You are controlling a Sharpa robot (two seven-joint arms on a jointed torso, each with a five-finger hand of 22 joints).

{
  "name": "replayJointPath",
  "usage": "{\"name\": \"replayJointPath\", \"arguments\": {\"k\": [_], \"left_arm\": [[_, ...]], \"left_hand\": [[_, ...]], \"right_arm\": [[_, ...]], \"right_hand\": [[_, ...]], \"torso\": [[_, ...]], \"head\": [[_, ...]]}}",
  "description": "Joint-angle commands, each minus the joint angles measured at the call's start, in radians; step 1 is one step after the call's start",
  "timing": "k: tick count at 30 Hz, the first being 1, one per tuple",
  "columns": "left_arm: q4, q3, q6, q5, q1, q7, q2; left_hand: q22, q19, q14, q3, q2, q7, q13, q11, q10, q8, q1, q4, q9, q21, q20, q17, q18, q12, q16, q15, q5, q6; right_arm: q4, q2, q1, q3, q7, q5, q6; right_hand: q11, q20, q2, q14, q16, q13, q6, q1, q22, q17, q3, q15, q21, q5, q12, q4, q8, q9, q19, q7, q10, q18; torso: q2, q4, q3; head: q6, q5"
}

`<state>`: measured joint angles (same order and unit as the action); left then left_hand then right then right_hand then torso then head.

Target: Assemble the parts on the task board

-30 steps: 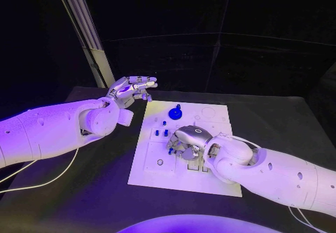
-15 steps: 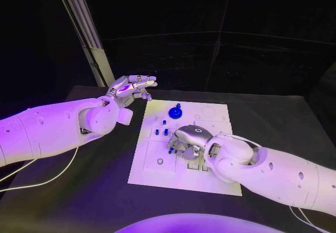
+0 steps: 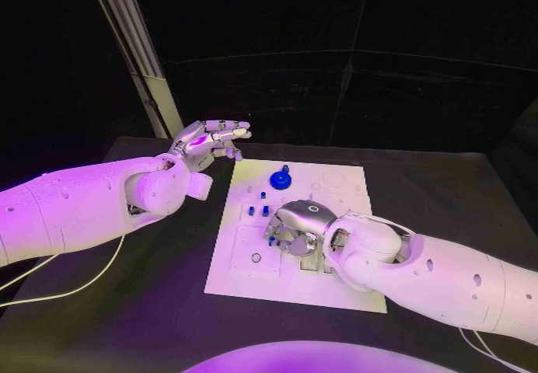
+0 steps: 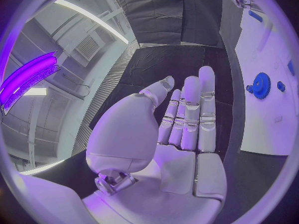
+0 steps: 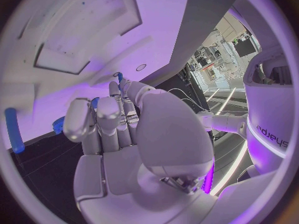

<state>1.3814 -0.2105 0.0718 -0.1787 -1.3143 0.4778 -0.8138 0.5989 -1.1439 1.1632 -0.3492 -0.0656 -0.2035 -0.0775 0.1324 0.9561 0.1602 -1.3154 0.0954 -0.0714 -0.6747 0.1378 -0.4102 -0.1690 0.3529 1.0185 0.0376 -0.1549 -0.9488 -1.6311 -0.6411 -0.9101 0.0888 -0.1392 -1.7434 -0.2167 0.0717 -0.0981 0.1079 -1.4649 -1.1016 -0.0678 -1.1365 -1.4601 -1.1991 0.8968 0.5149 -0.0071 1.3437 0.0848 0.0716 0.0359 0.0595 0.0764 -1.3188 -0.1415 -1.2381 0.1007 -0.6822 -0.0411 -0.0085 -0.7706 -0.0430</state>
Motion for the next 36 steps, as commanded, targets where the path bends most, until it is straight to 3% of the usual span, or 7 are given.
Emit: {"name": "replayJointPath", "arguments": {"k": [1,9,24,36], "left_arm": [[0.001,0.001,-0.014,0.003,-0.002,0.002,0.0],[0.002,0.001,-0.016,0.003,-0.002,0.0,0.0],[0.0,0.001,-0.018,0.003,-0.002,-0.002,0.0],[-0.001,0.001,-0.022,0.003,-0.002,-0.007,-0.001]], "left_hand": [[-0.001,0.003,-0.008,0.001,0.007,-0.002,0.002,0.0,-0.006,0.005,0.001,0.003,0.001,0.002,-0.002,0.001,-0.014,0.006,-0.002,0.002,-0.004,0.004],[-0.001,0.003,-0.008,0.001,0.007,-0.002,0.002,0.0,-0.006,0.005,0.001,0.003,0.001,0.002,-0.002,0.001,-0.014,0.006,-0.002,0.002,-0.004,0.004],[-0.002,0.003,-0.009,0.002,0.007,-0.003,0.002,0.0,-0.009,0.006,0.002,0.004,0.001,0.004,-0.001,0.002,-0.014,0.007,-0.002,0.002,-0.004,0.006],[-0.003,0.003,-0.009,0.003,0.006,-0.003,0.003,0.001,-0.01,0.007,0.002,0.004,0.002,0.004,-0.001,0.003,-0.014,0.008,-0.002,0.002,-0.004,0.007]], "right_arm": [[-0.002,0.001,0.002,-0.011,-0.024,-0.038,0.043],[-0.006,0.0,0.002,-0.019,-0.039,-0.073,0.034],[-0.015,-0.006,0.002,-0.02,-0.04,-0.083,-0.037],[-0.015,-0.014,0.003,-0.02,-0.049,-0.09,-0.037]], "right_hand": [[0.005,-0.002,-0.001,-0.015,-0.006,-0.001,0.003,0.014,0.0,0.0,-0.002,0.0,0.004,0.0,-0.005,-0.002,0.007,0.002,-0.004,-0.007,-0.001,-0.014],[0.005,-0.002,0.001,-0.014,-0.006,-0.001,0.003,0.018,0.0,-0.002,-0.005,0.0,0.004,0.0,-0.005,-0.003,0.007,0.002,-0.003,-0.006,0.0,-0.014],[0.002,-0.002,-0.002,-0.013,-0.012,-0.003,-0.002,0.019,-0.004,0.001,-0.005,-0.002,0.008,0.014,-0.001,-0.009,0.01,0.003,-0.004,-0.004,-0.007,-0.014],[0.001,-0.001,-0.003,-0.012,-0.014,-0.003,-0.005,0.02,-0.009,0.002,-0.006,-0.003,0.011,0.016,0.0,-0.012,0.011,0.004,-0.007,-0.003,-0.011,-0.015]], "torso": [[0.0,0.0003,0.0002],[-0.001,-0.0001,0.0014],[0.0,0.0009,0.0022],[-0.001,-0.0005,0.0012]], "head": [[0.0,-0.001],[0.0,-0.001],[0.001,0.0],[0.0,0.0]]}}
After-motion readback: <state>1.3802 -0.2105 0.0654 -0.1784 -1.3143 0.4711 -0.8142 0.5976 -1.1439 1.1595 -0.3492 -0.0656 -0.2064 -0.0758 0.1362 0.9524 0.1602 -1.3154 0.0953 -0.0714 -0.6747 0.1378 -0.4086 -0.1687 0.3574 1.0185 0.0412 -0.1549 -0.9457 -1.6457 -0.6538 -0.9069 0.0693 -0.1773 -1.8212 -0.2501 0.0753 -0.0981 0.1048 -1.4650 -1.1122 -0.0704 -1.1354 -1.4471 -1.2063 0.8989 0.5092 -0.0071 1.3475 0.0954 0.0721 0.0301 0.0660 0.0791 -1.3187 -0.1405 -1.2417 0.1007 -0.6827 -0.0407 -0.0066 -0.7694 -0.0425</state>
